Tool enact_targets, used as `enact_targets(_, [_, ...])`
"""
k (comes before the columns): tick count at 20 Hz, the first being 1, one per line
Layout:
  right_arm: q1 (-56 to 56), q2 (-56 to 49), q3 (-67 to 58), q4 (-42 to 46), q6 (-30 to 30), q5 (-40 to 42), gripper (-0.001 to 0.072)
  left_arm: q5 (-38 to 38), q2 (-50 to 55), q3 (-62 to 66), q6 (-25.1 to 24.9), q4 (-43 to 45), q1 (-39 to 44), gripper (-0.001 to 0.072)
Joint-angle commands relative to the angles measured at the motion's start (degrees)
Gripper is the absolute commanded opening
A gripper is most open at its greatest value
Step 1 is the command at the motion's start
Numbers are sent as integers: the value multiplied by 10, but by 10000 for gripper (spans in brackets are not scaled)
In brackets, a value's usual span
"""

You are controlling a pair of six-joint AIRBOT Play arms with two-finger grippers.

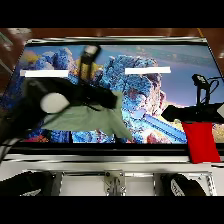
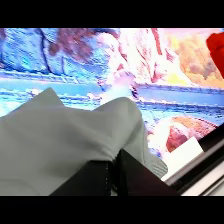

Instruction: Fold the shirts.

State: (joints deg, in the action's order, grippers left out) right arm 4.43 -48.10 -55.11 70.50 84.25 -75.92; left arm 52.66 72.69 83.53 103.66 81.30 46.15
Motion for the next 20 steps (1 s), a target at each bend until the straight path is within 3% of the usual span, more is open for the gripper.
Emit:
enact_targets(1, [0, 18, 0, 27, -6, -20, 659, -80, 82, -15, 19, -62, 68, 207])
enact_targets(2, [0, 18, 0, 34, -6, -23, 659, -77, 102, -15, 19, -63, 70, 532])
enact_targets(3, [0, 18, 0, 46, -5, -23, 659, -52, 109, -15, 19, -56, 60, 654])
enact_targets(7, [0, 17, 1, 132, 12, -16, 659, 216, 90, -17, 11, 90, -83, 655])
enact_targets(9, [1, 7, 5, 152, 12, -14, 659, 296, 67, -35, -23, 99, -186, 681])
enact_targets(10, [0, -3, 9, 150, 12, -11, 659, 303, 47, -59, -31, 80, -238, 714])
enact_targets(16, [0, -119, 38, 13, -35, -4, 661, 223, -54, -294, -71, -87, -526, 715])
enact_targets(20, [0, -190, 38, -66, -64, 8, 662, 166, -54, -371, -75, -98, -655, 714])
